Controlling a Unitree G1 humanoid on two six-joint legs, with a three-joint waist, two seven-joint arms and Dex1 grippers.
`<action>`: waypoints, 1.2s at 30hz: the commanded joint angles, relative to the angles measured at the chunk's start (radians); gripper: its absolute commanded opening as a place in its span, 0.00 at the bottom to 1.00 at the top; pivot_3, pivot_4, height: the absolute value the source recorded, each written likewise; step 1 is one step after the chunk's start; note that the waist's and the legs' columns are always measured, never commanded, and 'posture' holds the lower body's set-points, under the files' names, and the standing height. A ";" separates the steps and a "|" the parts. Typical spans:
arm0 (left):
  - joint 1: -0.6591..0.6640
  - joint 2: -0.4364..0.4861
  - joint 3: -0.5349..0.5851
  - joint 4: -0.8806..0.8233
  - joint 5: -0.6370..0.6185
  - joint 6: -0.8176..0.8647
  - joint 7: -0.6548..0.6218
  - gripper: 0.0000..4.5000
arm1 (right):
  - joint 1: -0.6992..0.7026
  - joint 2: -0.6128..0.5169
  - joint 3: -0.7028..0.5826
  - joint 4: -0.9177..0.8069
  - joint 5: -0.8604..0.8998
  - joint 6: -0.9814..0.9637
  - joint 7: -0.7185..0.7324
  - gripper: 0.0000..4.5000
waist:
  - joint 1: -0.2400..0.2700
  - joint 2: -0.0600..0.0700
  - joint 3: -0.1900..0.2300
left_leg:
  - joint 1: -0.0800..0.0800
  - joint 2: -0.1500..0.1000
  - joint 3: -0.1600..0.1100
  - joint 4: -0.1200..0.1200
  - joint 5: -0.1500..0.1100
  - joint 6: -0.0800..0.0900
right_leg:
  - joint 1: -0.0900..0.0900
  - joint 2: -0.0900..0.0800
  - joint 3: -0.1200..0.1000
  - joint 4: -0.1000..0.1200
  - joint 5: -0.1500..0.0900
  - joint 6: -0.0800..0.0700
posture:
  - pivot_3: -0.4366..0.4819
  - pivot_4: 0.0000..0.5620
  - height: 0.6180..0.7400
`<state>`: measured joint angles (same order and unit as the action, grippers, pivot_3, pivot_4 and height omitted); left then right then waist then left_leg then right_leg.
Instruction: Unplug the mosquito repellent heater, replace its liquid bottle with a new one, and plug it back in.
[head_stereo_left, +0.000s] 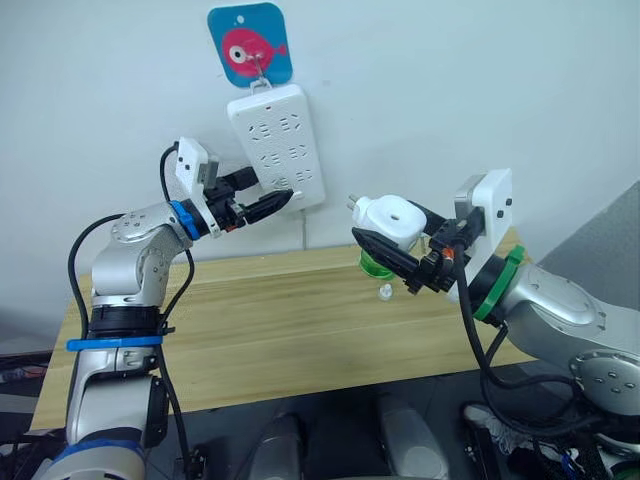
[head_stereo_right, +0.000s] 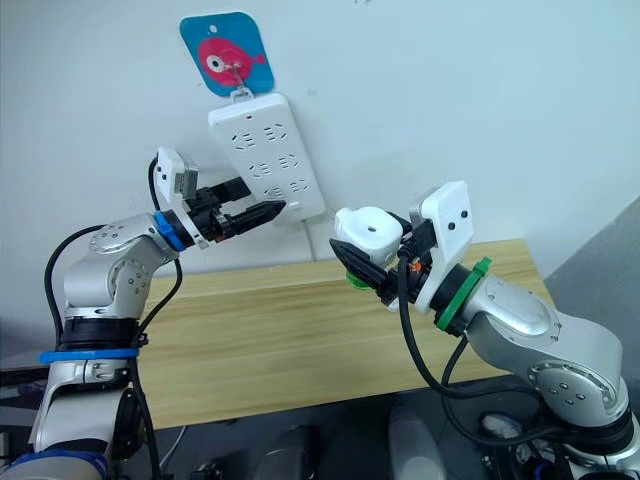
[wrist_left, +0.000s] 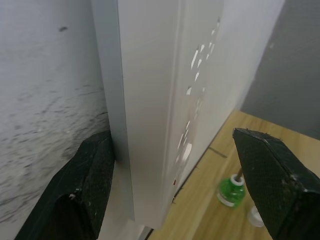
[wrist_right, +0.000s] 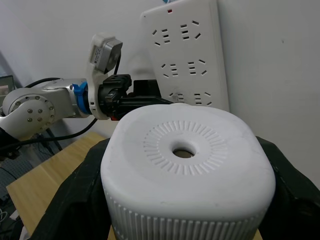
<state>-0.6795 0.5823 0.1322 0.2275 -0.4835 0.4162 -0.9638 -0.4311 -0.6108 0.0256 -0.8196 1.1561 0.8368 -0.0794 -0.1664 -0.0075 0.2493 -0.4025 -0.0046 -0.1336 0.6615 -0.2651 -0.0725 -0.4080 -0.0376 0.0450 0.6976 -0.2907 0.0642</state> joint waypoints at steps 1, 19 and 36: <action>-0.028 0.019 0.005 -0.064 -0.041 0.039 -0.043 0.85 | -0.006 0.007 -0.003 -0.040 -0.004 -0.014 0.015 0.69 | -0.001 0.000 0.000 | 0.000 0.000 0.000 0.000 0.000 0.000 | 0.000 0.000 0.000 0.000 0.000 0.000 | 0.20 0.34 0.95; -0.019 -0.003 0.010 -0.089 -0.040 0.086 -0.016 0.29 | -0.213 0.101 0.152 0.164 -0.231 0.069 0.075 0.69 | 0.002 0.000 0.000 | 0.000 0.000 -0.001 0.000 0.000 0.000 | 0.000 0.000 0.000 0.000 0.000 0.000 | 0.23 0.34 0.95; 0.024 -0.003 0.024 -0.155 -0.052 0.122 0.008 0.29 | -0.279 0.293 0.272 0.309 -0.640 -0.019 0.147 0.69 | 0.001 0.000 0.000 | 0.000 -0.001 -0.001 0.000 0.000 0.000 | 0.000 -0.001 0.000 0.000 0.000 0.000 | 0.26 0.34 0.95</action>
<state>-0.6603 0.5765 0.1531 0.1140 -0.5127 0.5379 -0.9476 -0.6925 -0.3267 0.2978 -0.4908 0.5488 0.8571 0.0462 -0.1658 -0.0075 0.2492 -0.4023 -0.0052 -0.1344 0.6613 -0.2649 -0.0728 -0.4084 -0.0383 0.0447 0.6976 -0.2907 0.0642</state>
